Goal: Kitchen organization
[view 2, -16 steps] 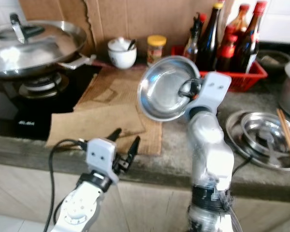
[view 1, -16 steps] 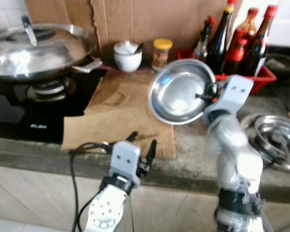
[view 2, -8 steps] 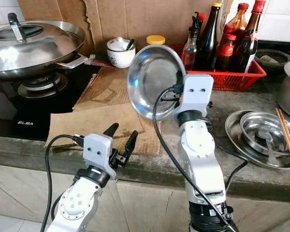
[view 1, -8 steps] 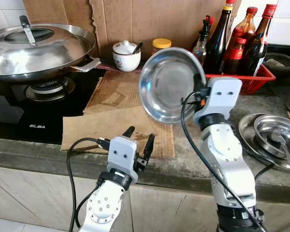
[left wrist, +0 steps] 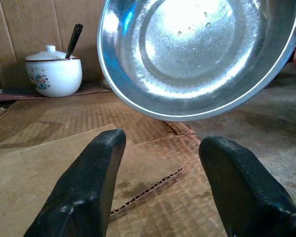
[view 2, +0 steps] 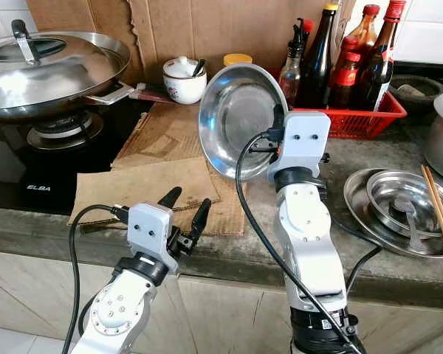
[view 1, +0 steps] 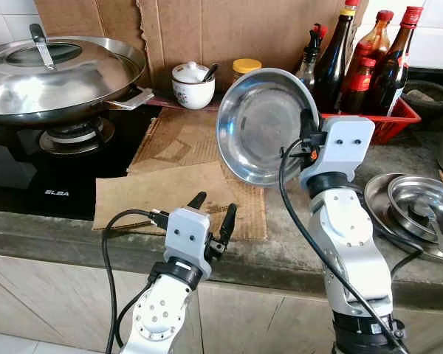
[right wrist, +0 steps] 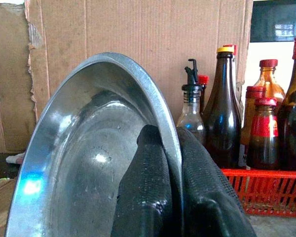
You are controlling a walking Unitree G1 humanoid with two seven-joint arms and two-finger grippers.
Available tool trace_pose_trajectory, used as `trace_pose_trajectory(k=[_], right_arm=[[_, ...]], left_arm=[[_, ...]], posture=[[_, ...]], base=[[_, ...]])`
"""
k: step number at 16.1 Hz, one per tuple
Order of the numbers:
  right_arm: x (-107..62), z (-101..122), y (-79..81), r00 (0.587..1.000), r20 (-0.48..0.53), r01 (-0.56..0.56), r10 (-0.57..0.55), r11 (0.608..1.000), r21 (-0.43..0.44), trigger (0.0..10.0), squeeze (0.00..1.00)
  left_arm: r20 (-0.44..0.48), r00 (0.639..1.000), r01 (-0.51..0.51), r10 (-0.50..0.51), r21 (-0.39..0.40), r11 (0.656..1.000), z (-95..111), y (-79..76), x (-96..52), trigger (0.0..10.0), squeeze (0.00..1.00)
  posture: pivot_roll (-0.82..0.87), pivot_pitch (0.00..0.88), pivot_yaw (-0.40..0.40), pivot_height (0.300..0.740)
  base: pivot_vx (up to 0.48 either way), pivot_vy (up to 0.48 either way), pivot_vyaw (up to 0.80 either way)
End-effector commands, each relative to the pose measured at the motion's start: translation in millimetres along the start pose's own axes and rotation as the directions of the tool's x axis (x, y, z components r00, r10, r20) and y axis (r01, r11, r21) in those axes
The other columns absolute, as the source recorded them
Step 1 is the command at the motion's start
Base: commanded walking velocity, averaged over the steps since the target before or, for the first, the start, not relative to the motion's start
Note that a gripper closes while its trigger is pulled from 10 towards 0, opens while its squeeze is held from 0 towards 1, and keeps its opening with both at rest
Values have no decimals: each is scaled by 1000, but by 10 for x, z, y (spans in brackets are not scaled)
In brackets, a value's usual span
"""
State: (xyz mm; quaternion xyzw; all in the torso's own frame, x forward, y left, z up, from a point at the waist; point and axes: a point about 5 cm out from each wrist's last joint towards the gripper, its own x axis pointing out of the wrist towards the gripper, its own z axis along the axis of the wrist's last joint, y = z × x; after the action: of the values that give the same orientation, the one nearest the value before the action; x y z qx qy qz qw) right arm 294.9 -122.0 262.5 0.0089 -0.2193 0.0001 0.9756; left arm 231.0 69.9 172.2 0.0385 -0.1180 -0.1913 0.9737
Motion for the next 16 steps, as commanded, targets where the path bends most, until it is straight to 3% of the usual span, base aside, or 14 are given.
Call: trace_pose_trajectory(k=[1, 16], right_arm=[[-13, 49, 1, 999, 34, -3, 3, 1000, 7, 0, 0], [-24, 10, 23, 1000, 25, -13, 12, 1000, 5, 0, 0]], left_arm=[[7, 1000, 0, 0, -5, 1000, 28, -21, -10, 10000, 0], [-4, 1000, 27, -27, 2, 1000, -5, -23, -17, 10000, 0]], posture=[[166, 52, -41, 740], [167, 40, -28, 740]], base=[[-255, 0, 0], [-288, 0, 0]])
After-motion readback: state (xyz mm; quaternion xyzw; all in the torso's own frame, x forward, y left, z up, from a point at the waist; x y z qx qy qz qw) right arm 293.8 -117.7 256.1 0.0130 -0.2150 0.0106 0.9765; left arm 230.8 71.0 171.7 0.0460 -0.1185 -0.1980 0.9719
